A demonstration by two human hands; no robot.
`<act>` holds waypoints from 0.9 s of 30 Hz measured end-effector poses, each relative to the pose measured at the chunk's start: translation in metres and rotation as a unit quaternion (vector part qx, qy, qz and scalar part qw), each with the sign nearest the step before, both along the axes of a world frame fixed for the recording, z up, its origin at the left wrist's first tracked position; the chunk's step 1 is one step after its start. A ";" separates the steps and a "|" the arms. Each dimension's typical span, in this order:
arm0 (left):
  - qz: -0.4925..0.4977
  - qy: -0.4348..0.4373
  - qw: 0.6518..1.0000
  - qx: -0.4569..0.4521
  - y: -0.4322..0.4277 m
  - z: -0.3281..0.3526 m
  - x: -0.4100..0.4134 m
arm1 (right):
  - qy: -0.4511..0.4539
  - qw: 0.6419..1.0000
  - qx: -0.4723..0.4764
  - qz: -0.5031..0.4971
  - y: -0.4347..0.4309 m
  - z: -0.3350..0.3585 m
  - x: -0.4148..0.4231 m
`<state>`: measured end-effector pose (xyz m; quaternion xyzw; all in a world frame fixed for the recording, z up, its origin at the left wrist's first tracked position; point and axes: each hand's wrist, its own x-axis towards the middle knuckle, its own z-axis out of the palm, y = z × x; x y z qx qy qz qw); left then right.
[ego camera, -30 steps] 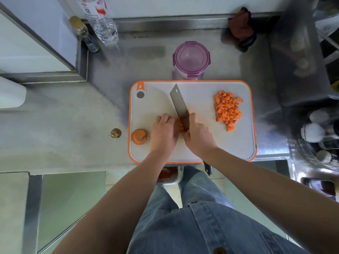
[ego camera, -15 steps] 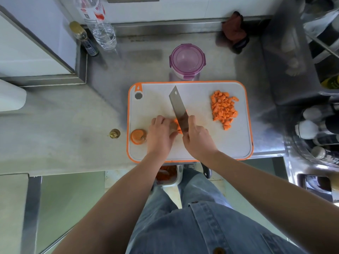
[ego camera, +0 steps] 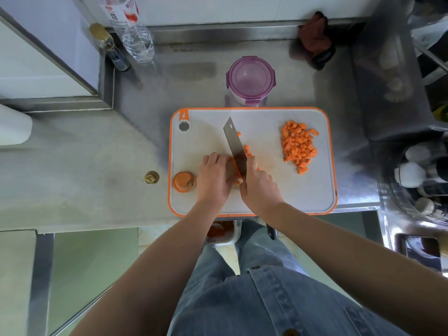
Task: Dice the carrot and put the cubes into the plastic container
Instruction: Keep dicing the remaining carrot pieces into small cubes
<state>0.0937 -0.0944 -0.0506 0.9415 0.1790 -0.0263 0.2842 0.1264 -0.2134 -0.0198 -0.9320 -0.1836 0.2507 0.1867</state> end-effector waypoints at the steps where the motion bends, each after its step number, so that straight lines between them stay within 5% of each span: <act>1: 0.001 -0.001 1.000 -0.002 0.000 -0.001 0.000 | 0.001 1.000 -0.003 0.000 0.000 0.000 0.001; 14: -0.020 0.013 1.000 0.010 0.004 -0.001 0.002 | 0.010 0.999 0.033 -0.004 -0.002 -0.003 0.012; 22: -0.020 0.002 1.000 0.018 0.010 0.013 -0.007 | 0.048 0.982 0.141 -0.112 -0.015 0.006 0.032; 27: 0.033 -0.005 0.998 0.057 0.011 0.017 -0.019 | 0.094 0.985 0.142 -0.007 -0.004 0.010 0.010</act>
